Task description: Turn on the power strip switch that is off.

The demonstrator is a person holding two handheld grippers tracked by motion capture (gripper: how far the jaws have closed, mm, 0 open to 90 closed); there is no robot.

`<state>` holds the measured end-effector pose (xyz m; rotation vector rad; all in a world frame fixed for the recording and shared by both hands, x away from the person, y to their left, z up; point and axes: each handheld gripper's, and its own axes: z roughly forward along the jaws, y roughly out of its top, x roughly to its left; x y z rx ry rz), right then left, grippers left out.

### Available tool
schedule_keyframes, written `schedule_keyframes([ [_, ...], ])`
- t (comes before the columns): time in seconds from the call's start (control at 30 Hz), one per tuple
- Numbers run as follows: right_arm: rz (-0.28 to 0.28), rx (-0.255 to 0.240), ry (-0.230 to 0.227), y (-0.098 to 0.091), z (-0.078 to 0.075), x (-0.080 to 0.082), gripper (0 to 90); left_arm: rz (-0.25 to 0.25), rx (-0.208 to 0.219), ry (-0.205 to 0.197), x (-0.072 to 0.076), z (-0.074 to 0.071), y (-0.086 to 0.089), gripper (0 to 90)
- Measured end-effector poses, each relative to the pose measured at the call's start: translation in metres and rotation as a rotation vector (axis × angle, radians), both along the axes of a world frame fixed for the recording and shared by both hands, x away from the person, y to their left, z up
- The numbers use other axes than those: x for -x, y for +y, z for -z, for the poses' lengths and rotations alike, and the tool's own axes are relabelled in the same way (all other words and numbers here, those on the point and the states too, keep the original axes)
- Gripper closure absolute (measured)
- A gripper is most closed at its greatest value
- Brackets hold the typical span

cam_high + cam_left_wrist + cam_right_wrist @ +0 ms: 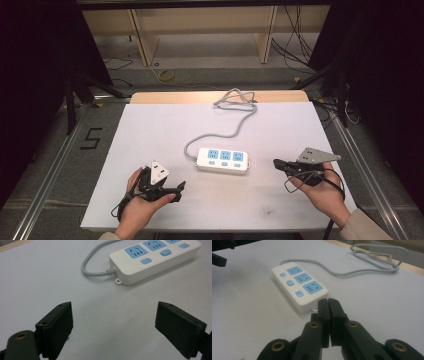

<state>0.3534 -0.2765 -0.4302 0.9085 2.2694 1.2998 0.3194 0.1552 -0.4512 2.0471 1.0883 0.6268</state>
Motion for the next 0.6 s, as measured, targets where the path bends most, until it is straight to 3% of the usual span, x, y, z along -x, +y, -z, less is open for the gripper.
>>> schedule_keyframes([
  [0.6,-0.037,0.021,0.018,0.027,-0.004,-0.016,90.0,0.005,-0.004,0.003,0.000,0.001,-0.004,14.9],
])
